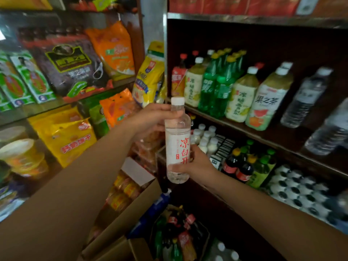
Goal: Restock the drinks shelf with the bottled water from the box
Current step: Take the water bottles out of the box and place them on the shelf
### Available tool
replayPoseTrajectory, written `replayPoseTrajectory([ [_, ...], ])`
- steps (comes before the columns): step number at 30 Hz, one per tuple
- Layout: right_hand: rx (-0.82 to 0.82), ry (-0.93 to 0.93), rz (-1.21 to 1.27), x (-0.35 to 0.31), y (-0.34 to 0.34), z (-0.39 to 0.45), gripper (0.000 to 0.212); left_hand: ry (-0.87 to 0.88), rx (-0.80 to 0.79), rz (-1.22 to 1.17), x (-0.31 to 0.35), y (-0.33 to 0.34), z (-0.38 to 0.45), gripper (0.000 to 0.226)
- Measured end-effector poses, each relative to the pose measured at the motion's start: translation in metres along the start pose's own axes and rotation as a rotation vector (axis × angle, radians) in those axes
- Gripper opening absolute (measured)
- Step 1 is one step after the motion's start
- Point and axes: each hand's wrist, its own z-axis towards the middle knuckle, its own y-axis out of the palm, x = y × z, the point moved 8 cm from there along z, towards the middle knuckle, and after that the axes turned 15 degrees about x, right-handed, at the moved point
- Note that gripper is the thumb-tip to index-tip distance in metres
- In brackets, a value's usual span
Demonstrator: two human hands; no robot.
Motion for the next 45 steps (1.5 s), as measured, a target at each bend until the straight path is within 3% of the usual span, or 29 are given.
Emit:
replayPoseTrajectory([
  [7, 0.298, -0.013, -0.003, -0.018, -0.127, 0.001, 0.073, 0.132, -0.213, -0.03, 0.08, 0.108, 0.01, 0.041],
  [12, 0.5, -0.001, 0.012, -0.01, -0.21, -0.013, 0.068, 0.175, -0.342, 0.036, 0.114, 0.19, 0.01, 0.023],
  [22, 0.881, 0.105, -0.033, 0.039, -0.343, -0.053, 0.072, 0.249, -0.583, 0.172, 0.137, 0.346, -0.01, 0.025],
  [28, 1.039, 0.15, -0.049, 0.062, -0.395, -0.075, 0.067, 0.256, -0.67, 0.165, 0.144, 0.41, -0.022, 0.026],
  [32, 1.083, 0.155, -0.024, 0.076, -0.422, -0.082, 0.061, 0.243, -0.688, 0.18, 0.146, 0.444, -0.023, 0.046],
  [36, 1.172, 0.175, -0.029, 0.093, -0.451, -0.09, 0.06, 0.228, -0.713, 0.184, 0.144, 0.476, -0.021, 0.035],
  [40, 1.278, 0.197, -0.107, 0.114, -0.475, -0.093, 0.067, 0.228, -0.741, 0.188, 0.136, 0.51, -0.018, 0.048],
  [45, 1.363, 0.263, -0.19, 0.135, -0.492, -0.094, 0.068, 0.322, -0.797, 0.23, 0.129, 0.553, -0.027, 0.041],
])
